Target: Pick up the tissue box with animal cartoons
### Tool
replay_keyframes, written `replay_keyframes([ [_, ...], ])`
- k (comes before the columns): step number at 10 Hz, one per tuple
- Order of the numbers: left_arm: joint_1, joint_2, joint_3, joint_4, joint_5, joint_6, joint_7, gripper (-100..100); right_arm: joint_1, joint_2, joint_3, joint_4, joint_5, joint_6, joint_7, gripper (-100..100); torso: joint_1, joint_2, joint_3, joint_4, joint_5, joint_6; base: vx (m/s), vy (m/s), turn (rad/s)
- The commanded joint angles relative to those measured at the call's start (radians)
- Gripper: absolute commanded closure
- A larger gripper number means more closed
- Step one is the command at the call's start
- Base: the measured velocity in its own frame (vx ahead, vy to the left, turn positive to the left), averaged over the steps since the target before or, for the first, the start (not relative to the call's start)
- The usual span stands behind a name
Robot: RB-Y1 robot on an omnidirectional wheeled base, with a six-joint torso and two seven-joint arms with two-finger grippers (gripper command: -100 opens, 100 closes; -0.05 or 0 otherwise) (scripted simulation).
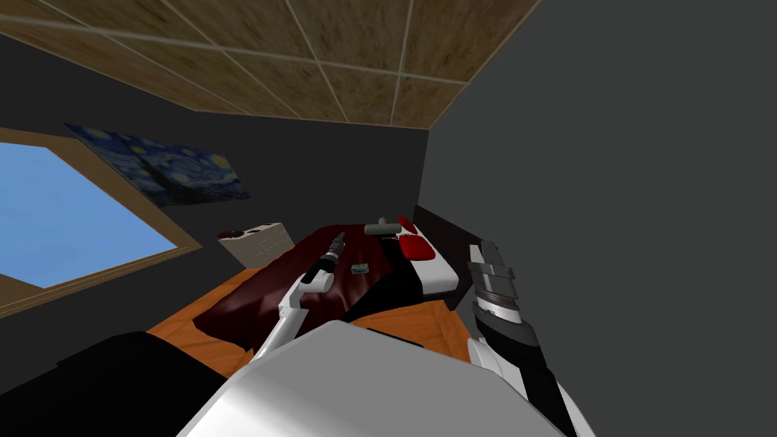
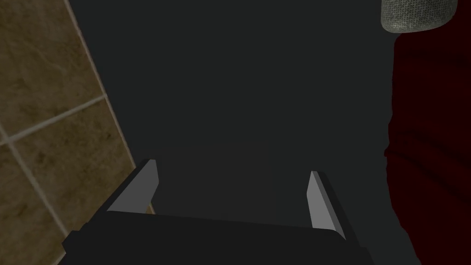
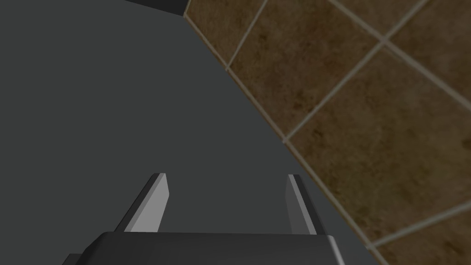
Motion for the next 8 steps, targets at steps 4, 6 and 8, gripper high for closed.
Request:
replay_keyframes([
  [4,-0.011,0.021,0.023,0.077,0.037,0.133,-0.01,-100,0.0,0.0,0.0,0.0,0.0,0.0,0.0,0,0.0,0.0,0.0,0.0,0.0,0.0,0.055,-0.022,0.024],
  [6,-0.014,0.027,0.03,0.111,0.051,0.184,-0.015,-100,0.0,0.0,0.0,0.0,0.0,0.0,0.0,0,0.0,0.0,0.0,0.0,0.0,0.0,0.064,-0.014,0.02],
  [8,-0.016,0.033,0.035,0.146,0.065,0.24,-0.02,-100,0.0,0.0,0.0,0.0,0.0,0.0,0.0,0,0.001,0.0,0.0,0.0,0.0,0.0,0.067,-0.004,0.017],
])
